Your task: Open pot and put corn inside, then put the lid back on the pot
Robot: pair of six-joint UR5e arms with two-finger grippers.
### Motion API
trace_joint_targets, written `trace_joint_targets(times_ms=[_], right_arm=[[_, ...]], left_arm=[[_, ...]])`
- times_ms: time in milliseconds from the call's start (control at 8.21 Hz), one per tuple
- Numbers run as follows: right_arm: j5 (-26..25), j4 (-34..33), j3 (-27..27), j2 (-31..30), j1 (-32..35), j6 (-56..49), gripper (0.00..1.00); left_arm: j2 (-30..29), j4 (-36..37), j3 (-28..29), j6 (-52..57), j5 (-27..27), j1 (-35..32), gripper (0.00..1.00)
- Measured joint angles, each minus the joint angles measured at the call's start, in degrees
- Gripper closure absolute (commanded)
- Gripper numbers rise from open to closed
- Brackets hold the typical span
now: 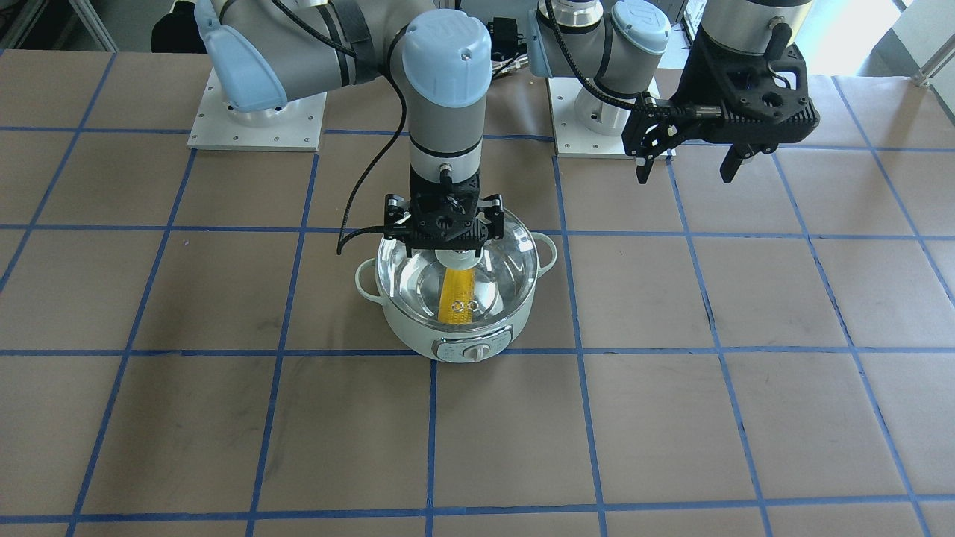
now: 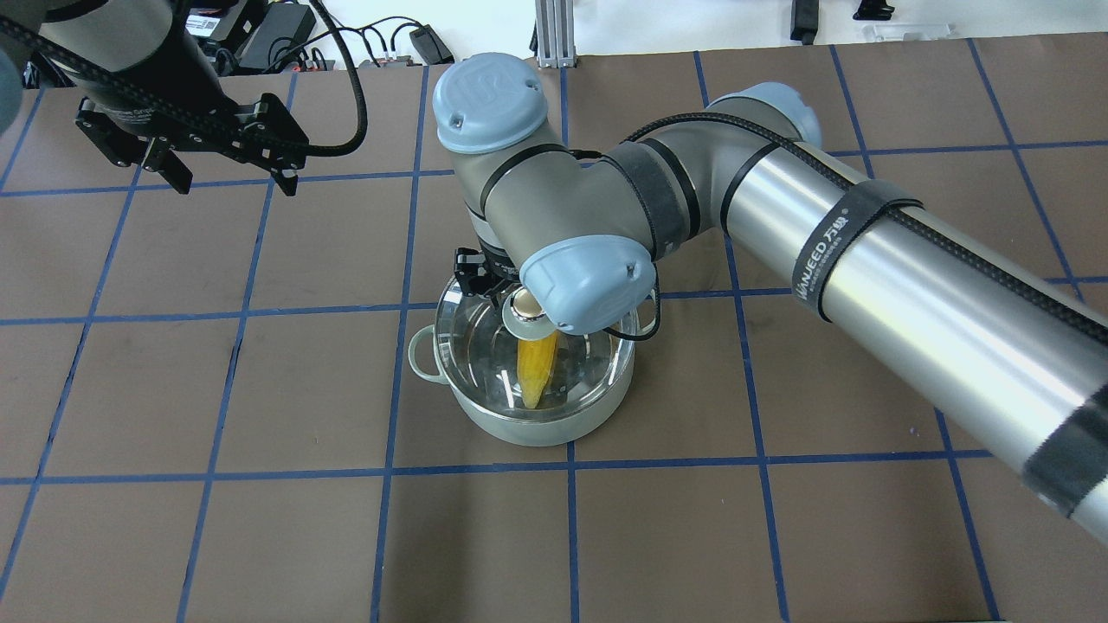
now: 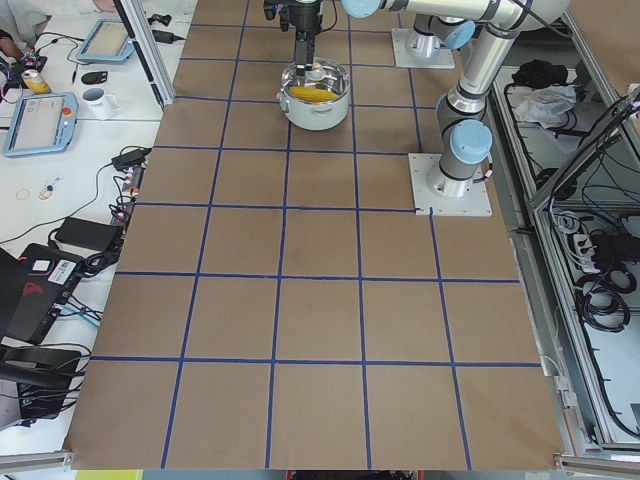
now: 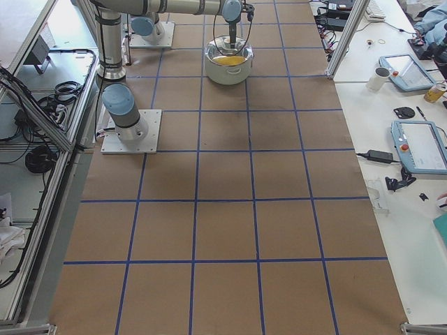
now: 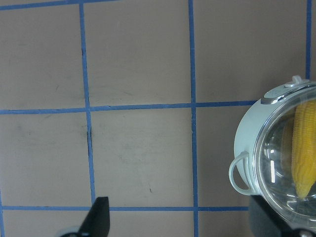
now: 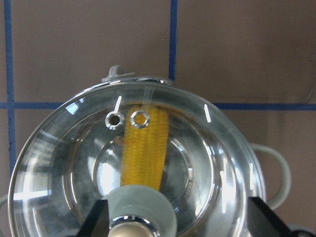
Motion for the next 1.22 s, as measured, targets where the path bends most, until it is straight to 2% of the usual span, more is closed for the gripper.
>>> trace_joint_targets(times_ms=[122,487,730,1217], right_arm=[[-0.39,1.59,-0.04,-2.47,-2.76,-4.73,0.00],[-0.74,12.91,-0.07,-13.50,-14.52,-23.22,0.00],[-0.82,17.82,-0.07,-19.50,-20.84,-32.06,0.00],[-0.45,18.19,-0.06,-21.82,-23.47,-36.64,0.00]], left_arm=[[-0.01,0.04,0.00,0.00,0.00,0.00,0.00],[-0.06,0.09,0.03,0.00,0.00,0.00,0.00],[-0.07,0.09,0.02,-0.03,0.00,0.00,0.00],[-0.29,0.16,-0.04,-0.28,-0.88,0.00,0.00]])
